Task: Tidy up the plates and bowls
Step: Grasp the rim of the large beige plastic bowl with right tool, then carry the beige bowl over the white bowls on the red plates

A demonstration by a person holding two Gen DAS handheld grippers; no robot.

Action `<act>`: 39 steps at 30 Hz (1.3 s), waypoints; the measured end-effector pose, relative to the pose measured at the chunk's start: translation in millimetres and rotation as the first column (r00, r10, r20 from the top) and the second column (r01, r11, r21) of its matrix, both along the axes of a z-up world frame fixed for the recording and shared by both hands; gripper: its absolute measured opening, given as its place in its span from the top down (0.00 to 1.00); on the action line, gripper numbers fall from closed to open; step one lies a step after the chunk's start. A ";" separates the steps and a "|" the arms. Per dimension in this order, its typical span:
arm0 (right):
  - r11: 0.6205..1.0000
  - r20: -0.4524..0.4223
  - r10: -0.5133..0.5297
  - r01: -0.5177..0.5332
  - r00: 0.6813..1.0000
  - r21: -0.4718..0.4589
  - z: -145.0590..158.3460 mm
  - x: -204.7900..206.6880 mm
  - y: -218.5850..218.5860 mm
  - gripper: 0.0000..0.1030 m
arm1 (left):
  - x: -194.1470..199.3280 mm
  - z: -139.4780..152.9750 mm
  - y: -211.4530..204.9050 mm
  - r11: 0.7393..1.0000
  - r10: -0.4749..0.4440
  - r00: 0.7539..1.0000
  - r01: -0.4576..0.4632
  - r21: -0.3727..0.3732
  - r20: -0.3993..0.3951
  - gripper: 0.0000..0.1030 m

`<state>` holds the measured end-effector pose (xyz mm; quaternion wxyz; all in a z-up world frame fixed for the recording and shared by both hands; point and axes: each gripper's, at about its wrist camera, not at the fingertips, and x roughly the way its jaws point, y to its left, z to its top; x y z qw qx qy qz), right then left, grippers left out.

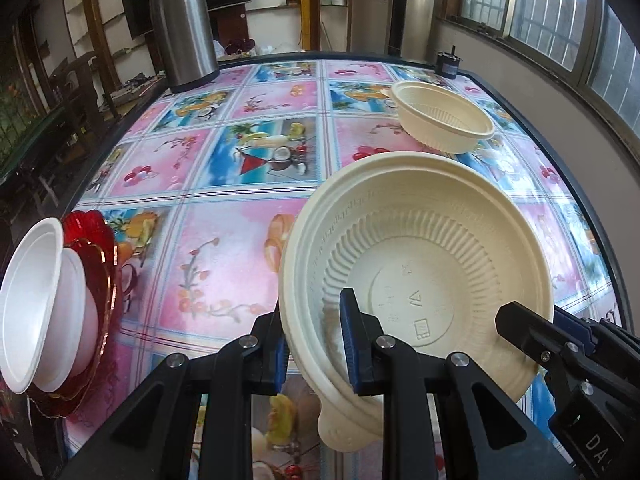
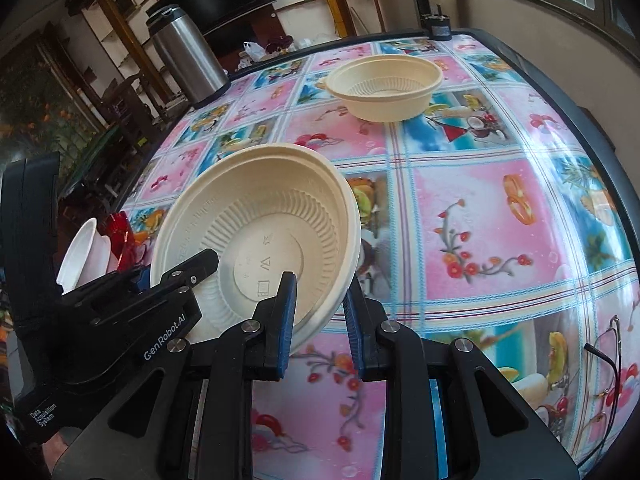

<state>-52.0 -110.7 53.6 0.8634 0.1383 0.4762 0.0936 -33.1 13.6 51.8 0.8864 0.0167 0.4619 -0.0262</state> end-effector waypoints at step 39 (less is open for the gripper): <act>0.930 0.115 0.360 -0.345 0.926 -0.127 72.2 6.0 221.2 0.75 | -42.0 46.7 201.7 0.938 0.345 0.929 -0.337 -0.084 0.131 0.79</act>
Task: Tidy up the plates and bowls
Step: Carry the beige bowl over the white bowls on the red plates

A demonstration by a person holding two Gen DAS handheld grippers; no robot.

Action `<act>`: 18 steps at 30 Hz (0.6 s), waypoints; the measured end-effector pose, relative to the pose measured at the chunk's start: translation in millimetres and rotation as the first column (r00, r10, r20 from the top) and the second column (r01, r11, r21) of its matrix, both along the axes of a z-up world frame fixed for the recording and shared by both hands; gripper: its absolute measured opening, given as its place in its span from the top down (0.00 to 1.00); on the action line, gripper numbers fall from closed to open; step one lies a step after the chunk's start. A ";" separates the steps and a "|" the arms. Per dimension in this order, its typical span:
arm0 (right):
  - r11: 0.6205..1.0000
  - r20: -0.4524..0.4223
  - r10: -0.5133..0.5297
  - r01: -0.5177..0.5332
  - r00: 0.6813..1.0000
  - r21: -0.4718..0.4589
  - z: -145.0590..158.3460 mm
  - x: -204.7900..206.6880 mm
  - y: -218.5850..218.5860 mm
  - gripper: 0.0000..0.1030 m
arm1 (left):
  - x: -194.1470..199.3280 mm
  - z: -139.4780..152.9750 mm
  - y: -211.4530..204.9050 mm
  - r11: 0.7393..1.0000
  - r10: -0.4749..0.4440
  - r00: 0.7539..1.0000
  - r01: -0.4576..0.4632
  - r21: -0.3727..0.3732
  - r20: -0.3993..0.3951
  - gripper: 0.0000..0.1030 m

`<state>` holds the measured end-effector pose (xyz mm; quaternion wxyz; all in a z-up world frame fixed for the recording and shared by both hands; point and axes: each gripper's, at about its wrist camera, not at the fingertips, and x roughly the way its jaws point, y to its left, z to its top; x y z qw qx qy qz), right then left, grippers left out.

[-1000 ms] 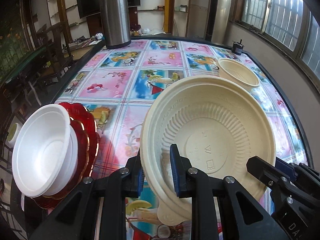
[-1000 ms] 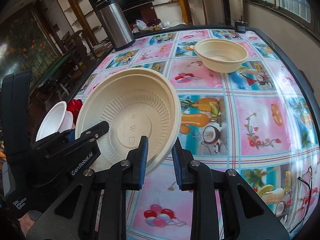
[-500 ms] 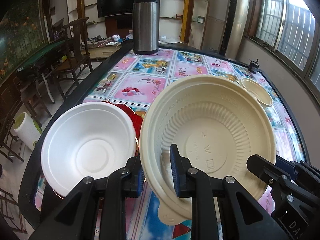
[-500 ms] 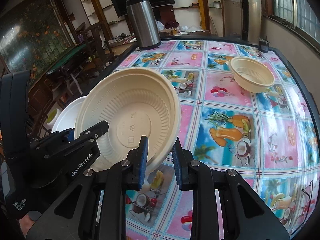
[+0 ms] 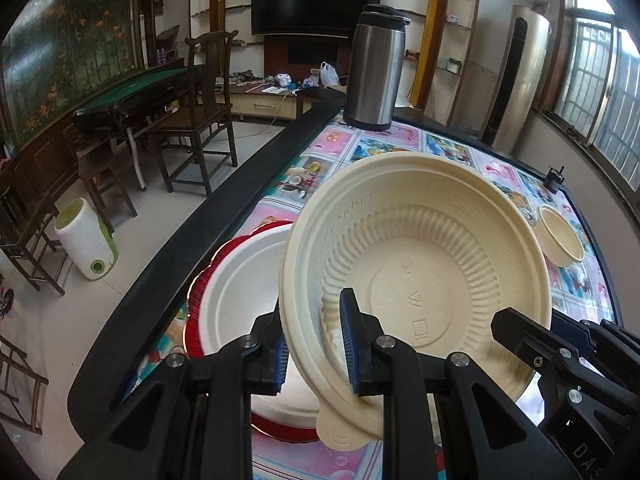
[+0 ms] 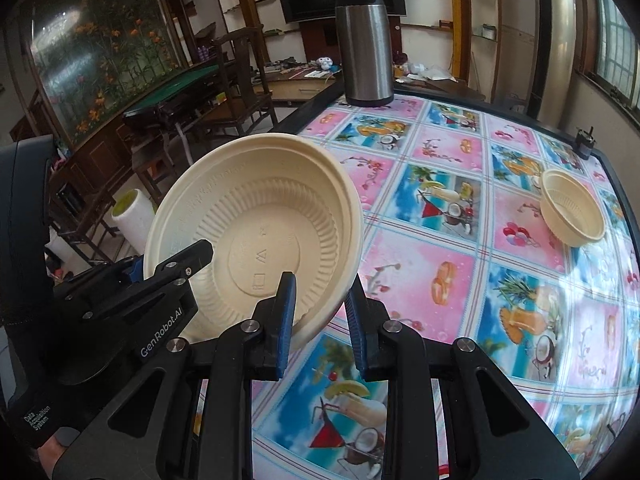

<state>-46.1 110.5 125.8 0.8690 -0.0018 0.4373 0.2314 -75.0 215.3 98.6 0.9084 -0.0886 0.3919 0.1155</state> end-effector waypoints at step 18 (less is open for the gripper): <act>0.994 -0.057 0.088 -0.092 0.994 -0.063 -25.2 17.4 63.3 0.75 | 2.3 -20.2 41.4 0.998 0.062 0.997 -0.062 -0.005 -0.048 0.79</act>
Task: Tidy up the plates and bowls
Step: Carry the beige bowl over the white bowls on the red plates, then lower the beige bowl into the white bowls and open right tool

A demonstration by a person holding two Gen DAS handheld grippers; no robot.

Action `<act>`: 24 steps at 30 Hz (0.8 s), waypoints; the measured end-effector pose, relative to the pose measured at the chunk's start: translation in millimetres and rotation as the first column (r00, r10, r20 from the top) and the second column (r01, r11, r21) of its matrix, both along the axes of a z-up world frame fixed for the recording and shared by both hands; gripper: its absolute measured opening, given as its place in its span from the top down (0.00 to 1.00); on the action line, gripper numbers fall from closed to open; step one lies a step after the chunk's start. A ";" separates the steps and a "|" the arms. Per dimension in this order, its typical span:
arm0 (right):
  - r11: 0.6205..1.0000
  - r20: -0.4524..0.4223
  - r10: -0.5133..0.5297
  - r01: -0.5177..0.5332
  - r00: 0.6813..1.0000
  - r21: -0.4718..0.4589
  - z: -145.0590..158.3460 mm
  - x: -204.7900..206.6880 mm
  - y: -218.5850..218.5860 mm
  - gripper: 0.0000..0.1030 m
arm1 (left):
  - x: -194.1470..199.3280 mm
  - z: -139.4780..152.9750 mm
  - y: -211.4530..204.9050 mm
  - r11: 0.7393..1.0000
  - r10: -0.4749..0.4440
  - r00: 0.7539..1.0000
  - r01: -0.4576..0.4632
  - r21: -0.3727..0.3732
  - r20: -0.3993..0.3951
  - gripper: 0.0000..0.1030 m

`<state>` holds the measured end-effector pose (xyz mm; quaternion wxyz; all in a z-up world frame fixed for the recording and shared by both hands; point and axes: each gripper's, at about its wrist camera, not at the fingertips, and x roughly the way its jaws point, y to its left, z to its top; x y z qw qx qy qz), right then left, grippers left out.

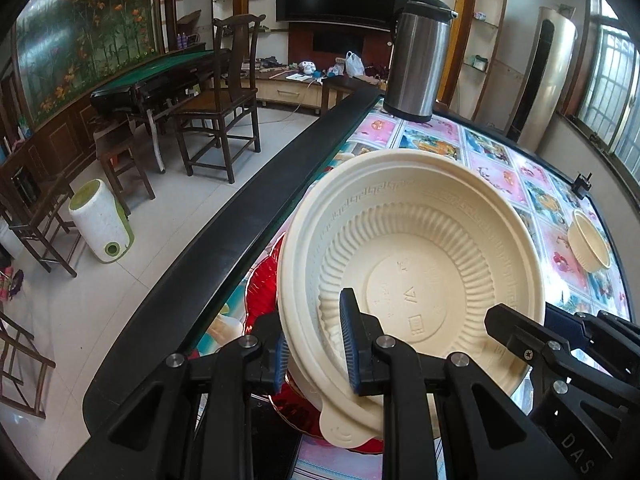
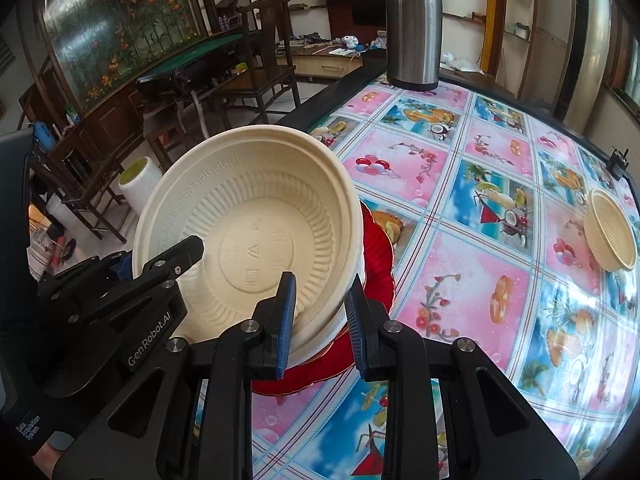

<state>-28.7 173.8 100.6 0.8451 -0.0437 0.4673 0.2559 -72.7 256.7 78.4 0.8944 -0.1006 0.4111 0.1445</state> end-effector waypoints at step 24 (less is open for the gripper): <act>0.998 -0.053 -0.033 0.036 0.998 0.054 -1.0 -4.8 -19.4 0.73 | -16.4 16.4 9.1 0.997 0.074 0.993 -0.076 0.019 0.086 0.40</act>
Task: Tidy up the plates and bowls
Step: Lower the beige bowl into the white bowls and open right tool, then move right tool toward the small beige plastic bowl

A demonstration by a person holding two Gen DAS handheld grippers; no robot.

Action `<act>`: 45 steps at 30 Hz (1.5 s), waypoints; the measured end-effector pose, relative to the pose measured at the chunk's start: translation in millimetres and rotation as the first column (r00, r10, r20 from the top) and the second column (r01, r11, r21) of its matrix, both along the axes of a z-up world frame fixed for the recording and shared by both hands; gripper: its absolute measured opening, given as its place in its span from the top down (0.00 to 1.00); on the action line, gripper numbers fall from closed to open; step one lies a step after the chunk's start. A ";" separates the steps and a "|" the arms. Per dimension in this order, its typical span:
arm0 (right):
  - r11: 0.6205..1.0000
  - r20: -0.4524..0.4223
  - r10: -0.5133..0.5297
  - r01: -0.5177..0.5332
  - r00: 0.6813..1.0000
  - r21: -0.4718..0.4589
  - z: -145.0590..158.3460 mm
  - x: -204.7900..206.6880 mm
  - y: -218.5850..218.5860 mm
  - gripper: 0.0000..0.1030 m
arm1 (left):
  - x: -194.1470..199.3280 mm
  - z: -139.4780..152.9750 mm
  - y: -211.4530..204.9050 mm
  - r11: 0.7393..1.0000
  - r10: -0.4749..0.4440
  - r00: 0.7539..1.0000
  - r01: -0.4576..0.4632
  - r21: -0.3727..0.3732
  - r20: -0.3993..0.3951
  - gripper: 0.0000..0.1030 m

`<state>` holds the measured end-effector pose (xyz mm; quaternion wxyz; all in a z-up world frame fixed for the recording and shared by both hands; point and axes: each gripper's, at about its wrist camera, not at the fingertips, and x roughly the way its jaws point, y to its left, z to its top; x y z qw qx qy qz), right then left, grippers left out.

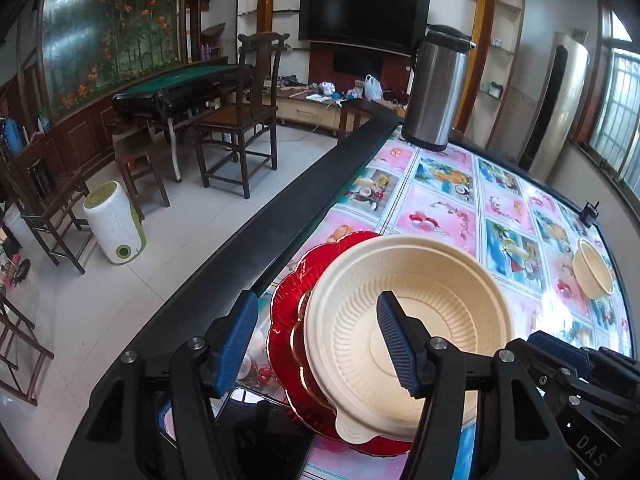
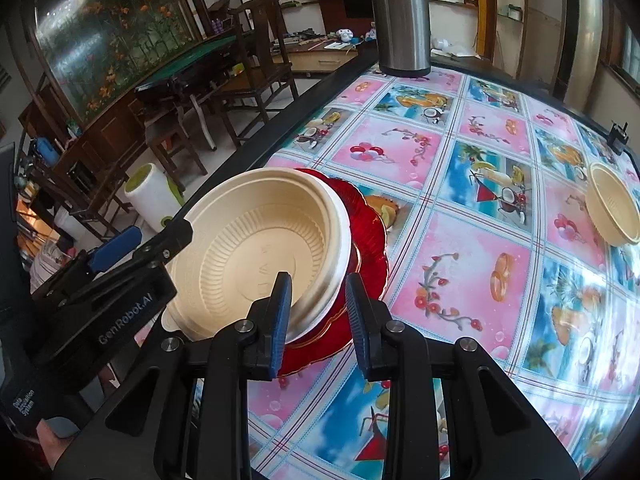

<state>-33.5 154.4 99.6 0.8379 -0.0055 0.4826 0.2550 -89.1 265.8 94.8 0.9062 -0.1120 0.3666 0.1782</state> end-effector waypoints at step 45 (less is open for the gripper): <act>0.891 -0.056 -0.433 0.436 0.900 0.122 -24.5 -7.3 -247.4 0.47 | 33.4 -16.0 -222.7 0.903 -0.409 0.910 0.414 0.114 -0.061 0.30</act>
